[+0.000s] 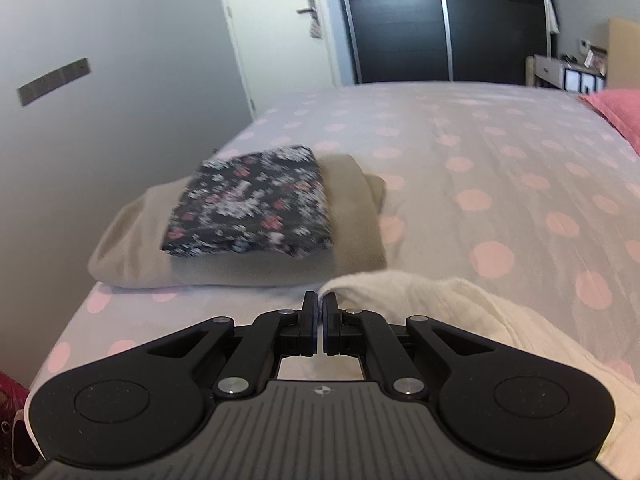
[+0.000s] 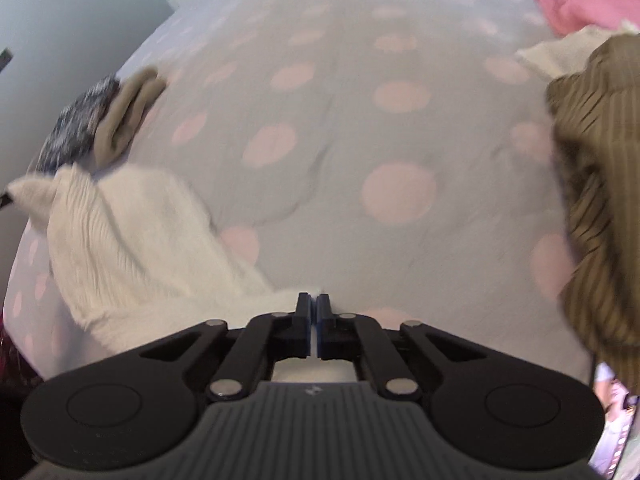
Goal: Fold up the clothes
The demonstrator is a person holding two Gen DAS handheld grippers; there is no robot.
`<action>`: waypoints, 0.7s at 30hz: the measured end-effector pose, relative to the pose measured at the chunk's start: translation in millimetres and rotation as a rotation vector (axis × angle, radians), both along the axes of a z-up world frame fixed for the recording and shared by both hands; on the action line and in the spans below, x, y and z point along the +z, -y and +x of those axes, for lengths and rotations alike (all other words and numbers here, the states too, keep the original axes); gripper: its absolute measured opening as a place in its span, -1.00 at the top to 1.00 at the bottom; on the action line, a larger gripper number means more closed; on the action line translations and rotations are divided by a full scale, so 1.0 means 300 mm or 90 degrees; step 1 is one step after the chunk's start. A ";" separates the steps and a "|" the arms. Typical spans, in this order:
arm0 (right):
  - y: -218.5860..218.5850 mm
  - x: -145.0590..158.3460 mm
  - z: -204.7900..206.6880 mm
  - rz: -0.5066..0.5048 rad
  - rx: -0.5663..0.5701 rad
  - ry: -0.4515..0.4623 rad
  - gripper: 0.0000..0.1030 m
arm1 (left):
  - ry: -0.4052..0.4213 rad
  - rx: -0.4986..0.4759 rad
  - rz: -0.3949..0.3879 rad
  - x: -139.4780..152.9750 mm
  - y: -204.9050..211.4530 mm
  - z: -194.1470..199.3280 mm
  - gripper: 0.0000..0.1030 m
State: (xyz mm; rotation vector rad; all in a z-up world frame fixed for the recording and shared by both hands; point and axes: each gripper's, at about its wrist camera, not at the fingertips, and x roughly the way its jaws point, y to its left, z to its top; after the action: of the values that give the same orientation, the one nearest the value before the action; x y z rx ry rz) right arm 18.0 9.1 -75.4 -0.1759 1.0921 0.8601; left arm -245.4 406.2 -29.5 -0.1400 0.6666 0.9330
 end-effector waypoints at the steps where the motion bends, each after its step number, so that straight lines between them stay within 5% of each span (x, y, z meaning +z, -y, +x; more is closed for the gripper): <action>1: 0.014 0.039 0.016 0.004 -0.018 0.026 0.95 | 0.016 0.012 0.006 0.017 -0.009 -0.013 1.00; 7: 0.112 0.257 0.085 0.049 -0.121 0.140 0.96 | 0.148 0.049 -0.045 0.125 -0.051 -0.110 1.00; 13: 0.290 0.397 0.122 0.043 -0.232 0.237 0.97 | 0.192 -0.073 -0.125 0.183 0.027 -0.158 1.00; 15: 0.369 0.409 0.139 0.023 -0.277 0.258 0.97 | 0.183 -0.140 -0.155 0.186 0.074 -0.159 1.00; 21: 0.602 0.389 0.206 -0.058 -0.402 0.263 0.97 | 0.046 -0.375 -0.211 0.093 0.311 -0.098 1.00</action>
State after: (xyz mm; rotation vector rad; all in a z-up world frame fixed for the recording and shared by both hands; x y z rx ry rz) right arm 79.7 -171.4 41.3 -0.0702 0.7269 0.1904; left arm -274.9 313.1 -1.7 -0.2539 0.7364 0.2463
